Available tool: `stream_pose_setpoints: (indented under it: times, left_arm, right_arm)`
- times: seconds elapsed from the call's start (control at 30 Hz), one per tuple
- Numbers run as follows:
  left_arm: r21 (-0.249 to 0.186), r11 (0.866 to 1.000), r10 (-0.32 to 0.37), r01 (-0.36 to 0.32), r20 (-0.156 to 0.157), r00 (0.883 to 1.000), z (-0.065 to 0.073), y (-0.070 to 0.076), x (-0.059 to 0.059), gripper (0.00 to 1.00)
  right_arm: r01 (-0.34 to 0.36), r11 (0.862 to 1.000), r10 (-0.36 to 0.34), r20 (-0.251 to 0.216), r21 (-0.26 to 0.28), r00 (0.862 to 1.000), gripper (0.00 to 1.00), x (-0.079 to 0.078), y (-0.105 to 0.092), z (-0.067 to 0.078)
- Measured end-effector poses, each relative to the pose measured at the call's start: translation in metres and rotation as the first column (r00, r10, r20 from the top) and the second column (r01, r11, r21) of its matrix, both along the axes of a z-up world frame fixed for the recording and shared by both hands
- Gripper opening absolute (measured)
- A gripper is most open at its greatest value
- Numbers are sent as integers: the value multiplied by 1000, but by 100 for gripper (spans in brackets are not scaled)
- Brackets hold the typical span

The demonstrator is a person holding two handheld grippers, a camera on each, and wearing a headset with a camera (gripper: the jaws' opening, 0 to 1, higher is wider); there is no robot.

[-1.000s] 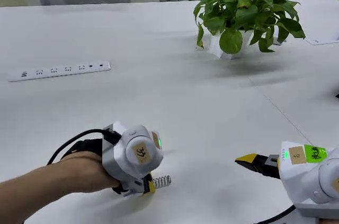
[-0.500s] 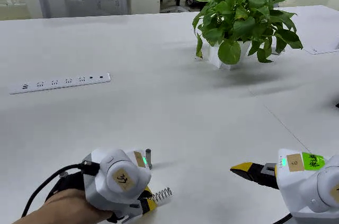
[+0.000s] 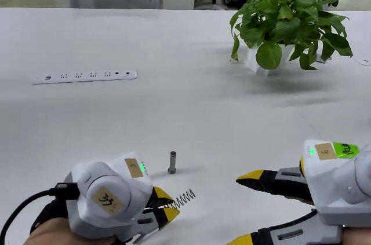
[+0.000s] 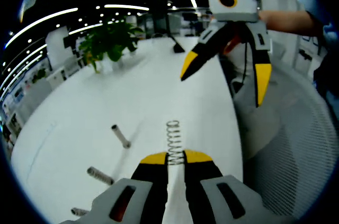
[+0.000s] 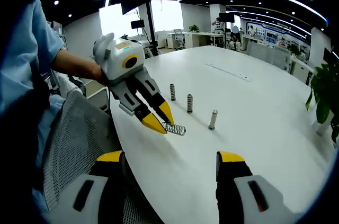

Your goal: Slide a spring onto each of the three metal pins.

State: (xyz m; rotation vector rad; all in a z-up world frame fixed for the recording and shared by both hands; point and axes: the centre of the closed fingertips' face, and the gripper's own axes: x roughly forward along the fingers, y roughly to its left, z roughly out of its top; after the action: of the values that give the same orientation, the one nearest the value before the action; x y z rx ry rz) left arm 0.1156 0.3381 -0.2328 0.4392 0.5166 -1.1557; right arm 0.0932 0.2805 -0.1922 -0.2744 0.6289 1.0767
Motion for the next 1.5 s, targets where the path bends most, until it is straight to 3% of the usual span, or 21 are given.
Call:
stream_pose_setpoints:
  times: [0.27,0.43,0.6,0.83,1.17,1.5]
  left_arm:
    - [-29,1000,8,-7,37,999,10,5,-11,10]
    - [-48,998,-33,35,46,998,12,2,-25,10]
    - [-59,995,-73,76,57,996,13,0,-33,10]
    - [-77,990,-116,122,79,990,20,-1,-39,10]
    - [-108,981,-152,162,90,984,24,-5,-45,10]
    - [-116,980,-150,159,84,985,23,-6,-46,10]
  right_arm:
    - [-103,994,104,33,-28,994,59,10,15,19]
    - [-214,976,214,-16,-47,977,44,-1,29,19]
    - [-282,958,279,-49,-61,959,31,-7,36,12]
    - [-328,940,320,-86,-97,943,27,-12,37,-4]
    - [-354,932,345,-106,-75,933,18,-20,45,-5]
    - [-367,925,356,-106,-101,928,12,-22,46,-6]
